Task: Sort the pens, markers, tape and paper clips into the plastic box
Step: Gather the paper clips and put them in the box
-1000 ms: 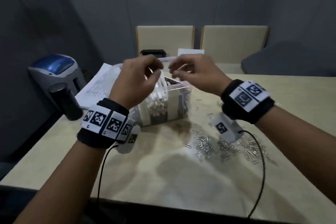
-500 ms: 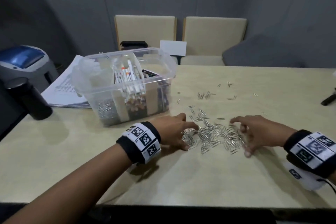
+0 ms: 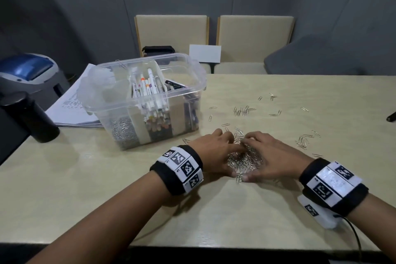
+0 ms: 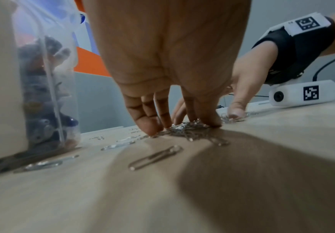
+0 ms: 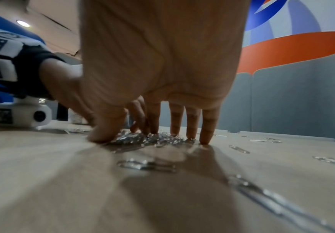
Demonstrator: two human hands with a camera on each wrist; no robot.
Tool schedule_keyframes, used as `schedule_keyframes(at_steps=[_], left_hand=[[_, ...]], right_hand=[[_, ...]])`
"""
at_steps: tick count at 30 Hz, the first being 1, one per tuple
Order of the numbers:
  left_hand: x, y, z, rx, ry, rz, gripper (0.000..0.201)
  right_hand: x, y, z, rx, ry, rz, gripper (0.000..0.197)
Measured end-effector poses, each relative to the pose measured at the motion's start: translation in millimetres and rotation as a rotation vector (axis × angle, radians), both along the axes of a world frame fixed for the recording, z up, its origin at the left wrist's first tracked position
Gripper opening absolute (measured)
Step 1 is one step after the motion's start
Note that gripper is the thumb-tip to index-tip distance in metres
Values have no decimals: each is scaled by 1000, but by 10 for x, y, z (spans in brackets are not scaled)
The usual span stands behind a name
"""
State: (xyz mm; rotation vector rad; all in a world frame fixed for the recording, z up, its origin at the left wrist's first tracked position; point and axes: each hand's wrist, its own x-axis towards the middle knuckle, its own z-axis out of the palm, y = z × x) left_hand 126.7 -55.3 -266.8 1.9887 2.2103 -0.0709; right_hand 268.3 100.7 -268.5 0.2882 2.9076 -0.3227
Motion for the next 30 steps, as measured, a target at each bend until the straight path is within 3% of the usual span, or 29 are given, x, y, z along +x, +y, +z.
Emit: schedule_keyframes(at_steps=[7,15,19,22,25,28,30], left_hand=[[59,88,20,74,9,44,36],[-12,-52,184,85,-32,154,16],[-213,-360,617,296,-97,241,13],[-445,-723,1054,500,-59,293,8],[-724,-1122,1417,670,-5,397,4],[-1052,-1475,1542,803,53,582,7],[-1250,-1649,1511,775,68,713,6]], right_hand=[[-87,-109,38,72,124,-41,26],[-157,-132,208,119,100,-89,20],[-357,-282,665,-53,249,-189,15],[-593,-560,1135,-140,467,-98,11],[-944,-879,1503,-158,578,21,11],[-1378,-1231,1697,-210,643,81,14],[-1640,-1466,1741,-240,657,110,15]])
